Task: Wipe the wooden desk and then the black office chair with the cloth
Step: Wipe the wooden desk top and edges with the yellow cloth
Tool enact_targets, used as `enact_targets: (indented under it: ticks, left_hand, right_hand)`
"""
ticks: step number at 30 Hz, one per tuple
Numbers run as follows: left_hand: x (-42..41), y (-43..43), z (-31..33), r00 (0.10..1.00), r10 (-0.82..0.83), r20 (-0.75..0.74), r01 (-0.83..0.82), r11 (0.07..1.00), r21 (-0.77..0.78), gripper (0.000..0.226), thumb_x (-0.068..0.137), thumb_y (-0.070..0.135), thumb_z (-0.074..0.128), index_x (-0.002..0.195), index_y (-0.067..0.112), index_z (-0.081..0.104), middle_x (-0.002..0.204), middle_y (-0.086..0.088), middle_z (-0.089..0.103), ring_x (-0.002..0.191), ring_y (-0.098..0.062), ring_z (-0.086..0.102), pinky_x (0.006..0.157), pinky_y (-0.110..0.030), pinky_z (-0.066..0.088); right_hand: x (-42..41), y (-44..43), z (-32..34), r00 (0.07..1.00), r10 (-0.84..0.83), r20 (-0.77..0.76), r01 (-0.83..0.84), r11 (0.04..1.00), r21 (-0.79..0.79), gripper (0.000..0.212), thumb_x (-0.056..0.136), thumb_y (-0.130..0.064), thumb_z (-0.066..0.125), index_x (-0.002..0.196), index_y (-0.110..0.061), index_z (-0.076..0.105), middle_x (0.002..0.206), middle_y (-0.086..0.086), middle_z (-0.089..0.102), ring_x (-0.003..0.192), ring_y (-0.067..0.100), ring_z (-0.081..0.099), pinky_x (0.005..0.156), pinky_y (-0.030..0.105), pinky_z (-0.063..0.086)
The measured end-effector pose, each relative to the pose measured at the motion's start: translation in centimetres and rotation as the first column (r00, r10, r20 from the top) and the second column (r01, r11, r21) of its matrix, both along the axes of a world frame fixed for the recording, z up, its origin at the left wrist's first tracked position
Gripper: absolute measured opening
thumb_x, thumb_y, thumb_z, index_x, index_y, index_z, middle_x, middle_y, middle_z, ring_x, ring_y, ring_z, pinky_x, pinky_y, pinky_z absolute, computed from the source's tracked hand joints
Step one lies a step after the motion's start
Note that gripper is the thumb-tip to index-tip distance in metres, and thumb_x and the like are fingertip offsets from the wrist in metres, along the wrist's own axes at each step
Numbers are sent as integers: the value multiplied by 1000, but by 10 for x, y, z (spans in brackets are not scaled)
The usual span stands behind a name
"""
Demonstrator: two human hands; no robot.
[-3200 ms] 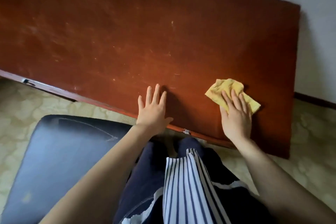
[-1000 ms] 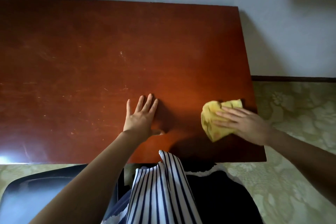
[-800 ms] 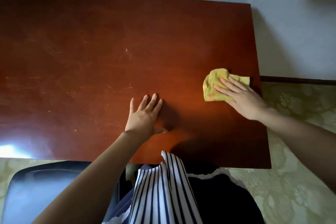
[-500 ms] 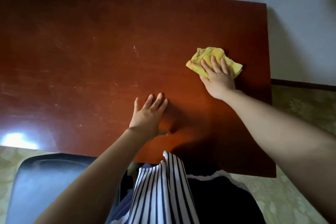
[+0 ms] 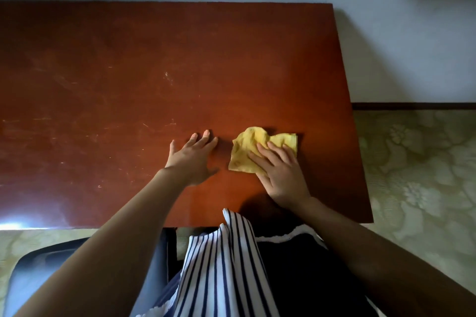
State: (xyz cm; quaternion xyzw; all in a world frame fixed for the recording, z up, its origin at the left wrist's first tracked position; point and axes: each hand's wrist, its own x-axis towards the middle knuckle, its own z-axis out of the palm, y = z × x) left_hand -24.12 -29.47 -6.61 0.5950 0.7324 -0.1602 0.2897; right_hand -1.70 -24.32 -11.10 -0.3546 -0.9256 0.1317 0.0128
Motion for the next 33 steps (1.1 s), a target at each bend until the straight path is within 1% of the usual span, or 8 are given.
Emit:
enact_targets:
  ticks: [6,9,12,15,22,28,30,33]
  left_hand:
    - [8,3,3,999,26,-25,-25,999,47,71,94,49,44,151,28,8,159,5,1,146,-19,3,114,-55,4]
    - [15,6,5,999,47,-24,-45,997,58,73,93,50,46,151,24,9,159,0,3,146,-24,4,115,-55,7]
    - [18,5,4,998,31,-56,-28,998,51,75,93,51,45,151,22,7,159,-2,2,146,-26,3,115,-55,9]
    - [17,3,5,998,10,-69,-7,999,50,76,93,51,44,152,23,4,159,-1,0,146,-26,3,114,-57,10]
    - [20,3,7,998,8,-67,-5,999,46,80,92,52,46,151,21,2,158,-4,-1,146,-28,2,114,-58,10]
    - [19,2,4,996,-8,-94,13,999,50,84,90,55,48,151,22,0,158,-3,-1,146,-28,1,112,-60,8]
    - [20,3,3,996,0,-92,4,999,48,85,90,55,48,151,22,0,158,-3,-2,146,-28,1,112,-60,9]
    - [21,2,2,995,3,-100,2,999,49,86,89,55,48,151,21,0,158,-4,-2,145,-29,0,112,-59,10]
  right_hand:
    - [74,-22,8,999,11,35,-10,1000,-27,45,90,-35,39,128,-23,59,133,1,57,126,24,49,107,39,25]
    - [108,-15,14,997,62,52,-60,998,-27,48,87,-29,40,132,-23,55,138,0,52,131,23,44,108,42,31]
    - [132,2,18,992,87,91,-85,996,-27,51,87,-21,55,137,-25,49,143,-3,46,136,22,37,105,43,35]
    - [135,31,23,989,13,144,-8,999,-39,57,86,-19,65,139,-29,44,146,-4,41,139,18,28,106,43,34]
    - [96,124,21,933,-265,245,297,949,-102,51,100,-30,41,148,-31,23,157,-3,15,146,22,7,117,39,10]
    - [36,186,23,811,-423,404,516,843,-154,50,102,-42,18,151,-32,11,160,2,3,145,32,0,117,48,12]
    - [18,179,21,801,-438,408,529,837,-140,50,101,-46,15,150,-35,12,160,0,3,145,32,0,116,50,16]
    - [0,151,16,856,-368,363,434,893,-118,50,100,-49,16,149,-40,13,159,-3,4,146,28,-1,117,47,12]
